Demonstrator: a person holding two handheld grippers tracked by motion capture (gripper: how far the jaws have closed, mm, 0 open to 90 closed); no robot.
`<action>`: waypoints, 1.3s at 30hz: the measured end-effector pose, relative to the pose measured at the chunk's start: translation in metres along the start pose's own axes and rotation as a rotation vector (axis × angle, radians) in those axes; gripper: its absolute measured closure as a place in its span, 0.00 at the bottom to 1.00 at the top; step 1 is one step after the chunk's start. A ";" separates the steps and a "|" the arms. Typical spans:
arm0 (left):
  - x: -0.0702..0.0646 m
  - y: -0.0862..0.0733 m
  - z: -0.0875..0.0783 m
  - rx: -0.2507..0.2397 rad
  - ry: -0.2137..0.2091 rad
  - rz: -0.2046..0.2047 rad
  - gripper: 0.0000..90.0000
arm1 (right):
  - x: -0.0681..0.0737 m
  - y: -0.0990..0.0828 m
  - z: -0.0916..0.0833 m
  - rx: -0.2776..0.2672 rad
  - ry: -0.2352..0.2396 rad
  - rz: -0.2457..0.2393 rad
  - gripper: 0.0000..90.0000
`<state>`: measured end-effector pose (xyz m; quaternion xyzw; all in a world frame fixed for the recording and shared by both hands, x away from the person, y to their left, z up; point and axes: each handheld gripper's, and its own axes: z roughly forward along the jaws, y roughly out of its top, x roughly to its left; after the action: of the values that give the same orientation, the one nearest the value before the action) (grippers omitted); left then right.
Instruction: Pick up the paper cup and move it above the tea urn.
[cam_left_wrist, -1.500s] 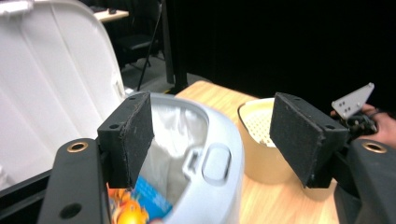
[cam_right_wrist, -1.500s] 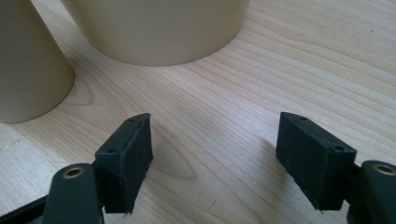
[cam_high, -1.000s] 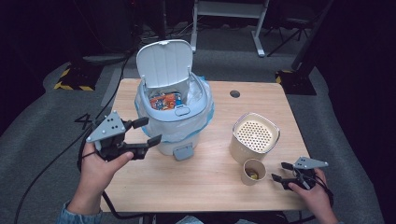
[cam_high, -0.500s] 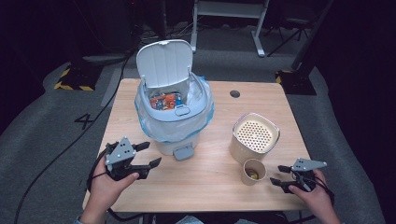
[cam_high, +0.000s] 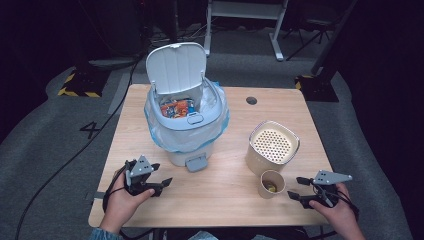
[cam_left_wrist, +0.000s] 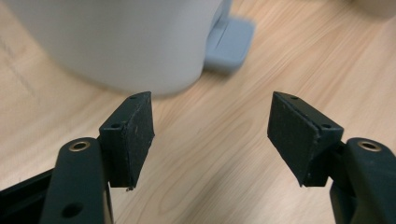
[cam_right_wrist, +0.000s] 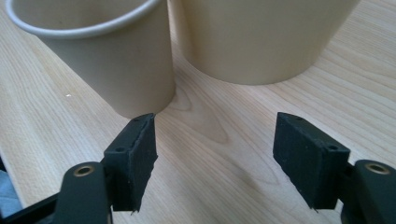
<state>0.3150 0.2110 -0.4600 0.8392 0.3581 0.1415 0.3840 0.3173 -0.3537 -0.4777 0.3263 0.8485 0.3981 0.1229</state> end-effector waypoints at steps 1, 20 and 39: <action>0.002 -0.004 0.004 0.030 0.009 -0.007 0.35 | 0.001 0.000 0.000 0.000 0.002 -0.001 0.33; 0.010 -0.029 0.028 0.099 0.065 -0.041 0.29 | 0.018 0.005 0.012 0.006 0.041 -0.030 0.19; 0.011 -0.031 0.032 0.068 0.068 -0.043 0.22 | 0.038 0.015 0.036 -0.103 0.086 -0.066 0.23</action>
<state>0.3236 0.2150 -0.5046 0.8386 0.3933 0.1494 0.3461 0.3125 -0.3001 -0.4881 0.2741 0.8415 0.4507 0.1162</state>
